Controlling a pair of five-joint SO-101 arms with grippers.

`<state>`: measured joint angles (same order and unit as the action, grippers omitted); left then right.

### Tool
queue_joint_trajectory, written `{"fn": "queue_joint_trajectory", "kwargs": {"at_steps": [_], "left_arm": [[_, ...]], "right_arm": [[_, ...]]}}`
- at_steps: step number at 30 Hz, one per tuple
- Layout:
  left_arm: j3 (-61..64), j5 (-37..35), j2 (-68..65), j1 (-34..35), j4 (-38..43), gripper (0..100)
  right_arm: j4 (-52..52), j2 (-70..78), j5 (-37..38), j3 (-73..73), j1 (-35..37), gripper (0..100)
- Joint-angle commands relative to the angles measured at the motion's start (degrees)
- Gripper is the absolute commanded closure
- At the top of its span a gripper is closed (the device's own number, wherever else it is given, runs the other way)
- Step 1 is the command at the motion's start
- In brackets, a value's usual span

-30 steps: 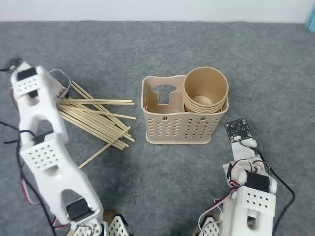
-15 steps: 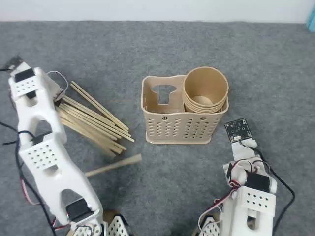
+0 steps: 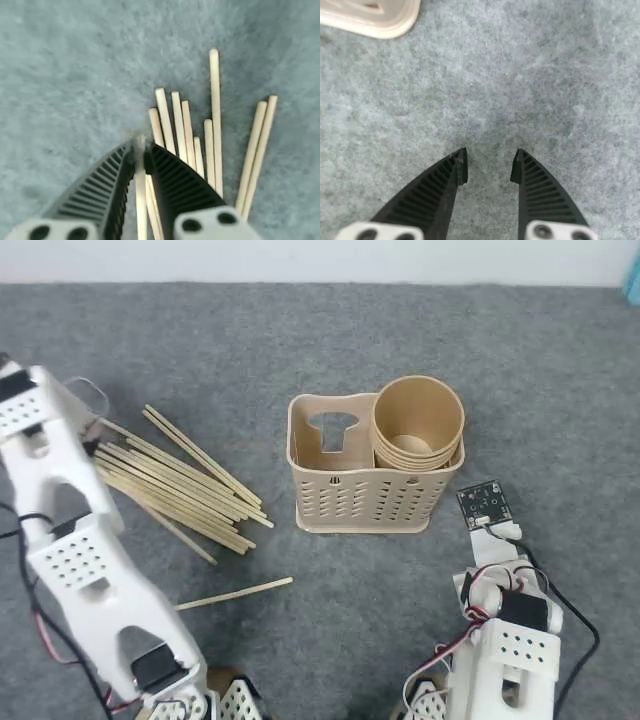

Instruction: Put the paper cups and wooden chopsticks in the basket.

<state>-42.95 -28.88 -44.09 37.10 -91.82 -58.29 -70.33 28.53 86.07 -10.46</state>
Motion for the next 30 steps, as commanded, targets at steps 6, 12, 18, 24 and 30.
{"fn": "queue_joint_trajectory", "kwargs": {"at_steps": [6, 12, 18, 24, 30], "left_arm": [[-17.98, 5.01, 1.85, 2.99, -8.88, 99], [-17.63, 6.24, 4.22, 5.19, -8.88, 99], [-11.74, 10.64, 16.18, 5.27, -8.88, 99], [-4.09, 10.73, 28.75, 4.04, -8.53, 99], [2.77, 13.36, 41.85, 3.52, -8.62, 99]], "right_arm": [[0.92, -1.10, 0.79, -0.62, -0.04, 83.7], [0.92, -1.10, 0.79, -0.62, 0.22, 83.7], [1.01, -1.10, 0.79, -0.62, 0.31, 83.7], [1.01, -1.10, 0.79, -0.62, 0.22, 83.7], [0.92, -1.10, 0.79, -0.53, 0.22, 83.7]]}}
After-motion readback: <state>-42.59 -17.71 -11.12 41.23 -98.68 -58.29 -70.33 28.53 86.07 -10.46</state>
